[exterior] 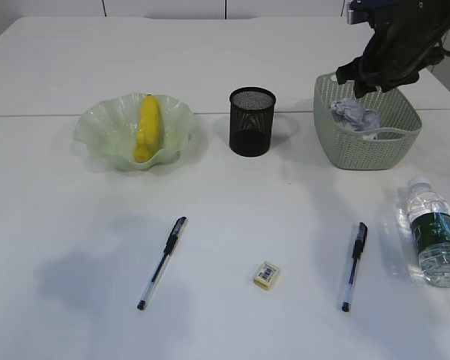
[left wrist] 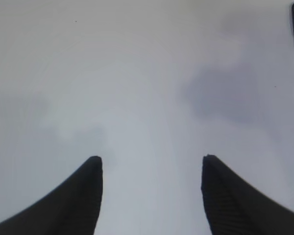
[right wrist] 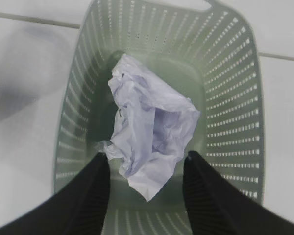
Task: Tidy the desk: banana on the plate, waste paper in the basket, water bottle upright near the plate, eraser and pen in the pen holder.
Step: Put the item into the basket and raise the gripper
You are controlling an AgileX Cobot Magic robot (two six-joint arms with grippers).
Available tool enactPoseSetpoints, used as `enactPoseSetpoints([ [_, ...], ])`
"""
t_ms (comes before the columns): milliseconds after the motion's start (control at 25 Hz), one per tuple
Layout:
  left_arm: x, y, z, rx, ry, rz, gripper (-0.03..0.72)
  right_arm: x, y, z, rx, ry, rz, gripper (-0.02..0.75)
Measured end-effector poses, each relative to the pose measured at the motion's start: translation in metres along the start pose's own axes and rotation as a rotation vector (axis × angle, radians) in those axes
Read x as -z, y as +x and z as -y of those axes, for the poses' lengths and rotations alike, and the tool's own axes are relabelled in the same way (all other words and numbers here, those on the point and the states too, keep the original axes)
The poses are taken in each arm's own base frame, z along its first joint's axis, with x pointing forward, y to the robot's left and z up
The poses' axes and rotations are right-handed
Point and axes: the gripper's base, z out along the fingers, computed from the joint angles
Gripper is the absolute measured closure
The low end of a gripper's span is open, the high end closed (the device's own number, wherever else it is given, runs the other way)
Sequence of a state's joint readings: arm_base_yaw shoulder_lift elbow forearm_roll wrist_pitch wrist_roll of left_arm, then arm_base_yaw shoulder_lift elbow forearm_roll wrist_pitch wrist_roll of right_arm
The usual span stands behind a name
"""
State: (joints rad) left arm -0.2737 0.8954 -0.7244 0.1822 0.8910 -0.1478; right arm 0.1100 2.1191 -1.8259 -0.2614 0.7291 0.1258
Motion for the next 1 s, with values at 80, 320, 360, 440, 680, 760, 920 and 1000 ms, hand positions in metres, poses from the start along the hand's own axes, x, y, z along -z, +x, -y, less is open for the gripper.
enactPoseSetpoints([
  [80, 0.0, 0.0, 0.0, 0.0, 0.0, 0.0, 0.234, 0.0, 0.002, 0.0, -0.003, -0.004, -0.024, 0.369],
  [320, 0.0, 0.0, 0.001, 0.007, 0.008, -0.001, 0.234, 0.027, -0.001, -0.004, 0.036, -0.098, -0.049, 0.364],
  [360, 0.0, 0.0, 0.001, 0.007, 0.008, -0.003, 0.234, 0.037, -0.003, -0.003, 0.039, -0.111, -0.038, 0.364],
  [440, 0.0, 0.0, 0.001, 0.008, 0.009, -0.003, 0.234, 0.052, -0.006, -0.001, 0.042, -0.121, -0.031, 0.363],
  [680, 0.0, 0.001, 0.003, 0.023, 0.028, -0.006, 0.234, 0.087, -0.005, 0.004, 0.08, -0.137, -0.065, 0.347],
  [760, 0.0, 0.001, 0.004, 0.038, 0.046, -0.011, 0.234, 0.097, -0.004, 0.004, 0.084, -0.15, -0.078, 0.311],
  [920, 0.0, 0.001, 0.007, 0.062, 0.076, -0.015, 0.234, 0.117, 0.0, 0.006, 0.089, -0.175, -0.118, 0.265],
  [1000, 0.0, 0.001, 0.008, 0.07, 0.085, -0.016, 0.234, 0.125, 0.002, 0.007, 0.09, -0.18, -0.143, 0.261],
])
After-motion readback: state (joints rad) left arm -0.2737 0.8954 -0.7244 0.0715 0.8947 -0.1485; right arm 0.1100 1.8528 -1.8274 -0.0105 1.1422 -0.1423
